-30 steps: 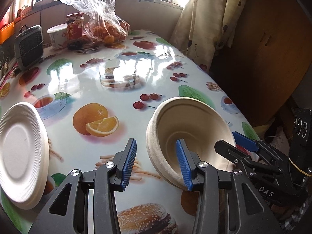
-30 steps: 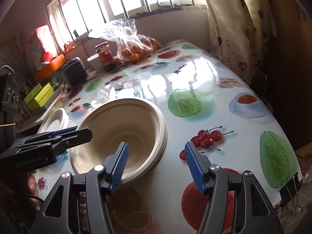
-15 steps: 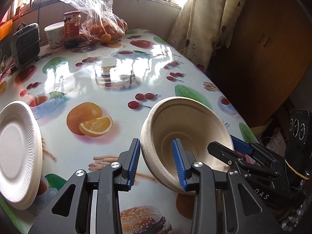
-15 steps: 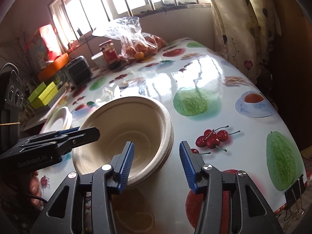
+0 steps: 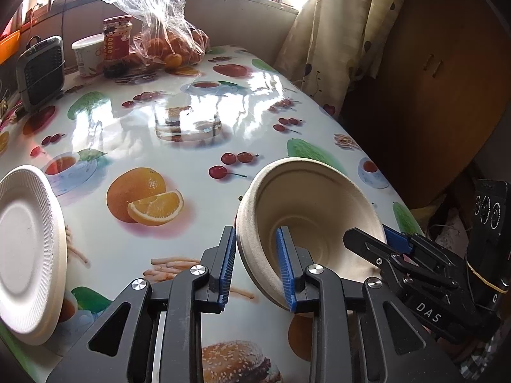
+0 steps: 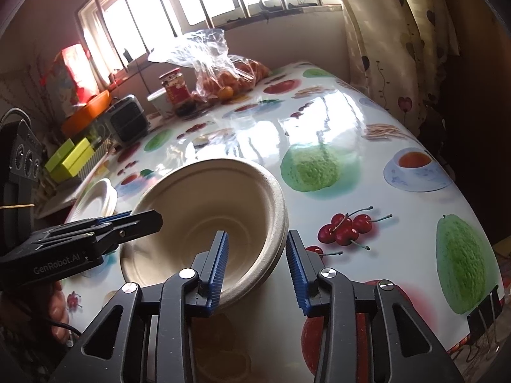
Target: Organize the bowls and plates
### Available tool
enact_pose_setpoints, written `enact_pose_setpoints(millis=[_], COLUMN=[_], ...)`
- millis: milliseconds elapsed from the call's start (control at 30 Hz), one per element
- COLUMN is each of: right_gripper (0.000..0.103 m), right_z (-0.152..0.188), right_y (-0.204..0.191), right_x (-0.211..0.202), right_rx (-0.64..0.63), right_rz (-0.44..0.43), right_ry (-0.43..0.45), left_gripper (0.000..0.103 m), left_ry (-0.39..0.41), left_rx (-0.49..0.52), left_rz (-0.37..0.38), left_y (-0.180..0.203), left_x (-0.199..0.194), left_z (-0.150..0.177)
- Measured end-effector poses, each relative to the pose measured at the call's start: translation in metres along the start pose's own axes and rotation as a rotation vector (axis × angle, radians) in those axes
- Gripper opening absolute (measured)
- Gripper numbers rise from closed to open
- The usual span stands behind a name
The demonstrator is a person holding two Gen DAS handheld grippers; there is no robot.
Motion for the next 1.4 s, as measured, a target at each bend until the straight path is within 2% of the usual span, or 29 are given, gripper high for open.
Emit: enact_pose_setpoints(millis=[867,1400], right_gripper=[0.036,0.036], right_z=[-0.004,-0.015], right_y=[0.001,-0.015], right_x=[-0.002,-0.006], right_rx=[0.006,0.003], right_rz=[-0.003,-0.030], right_ry=[0.009,0.032], left_gripper=[0.027,0.027], left_ry=[0.007,0.035], left_rx=[-0.005,-0.029], left_rz=[-0.006,-0.025], left_y=[0.001,-0.005], left_x=[-0.003,-0.018], left_z=[-0.002,-0.008])
Point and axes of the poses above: each gripper's, at about its wrist camera, not at the fingertips, and x roughly the way its jaws point, y to its right, z to its underside, the point moved 5 cm from there along x, roughly the way its jaws point, and after that the axes turned 13 degrees about y, right-handed, at the moved point
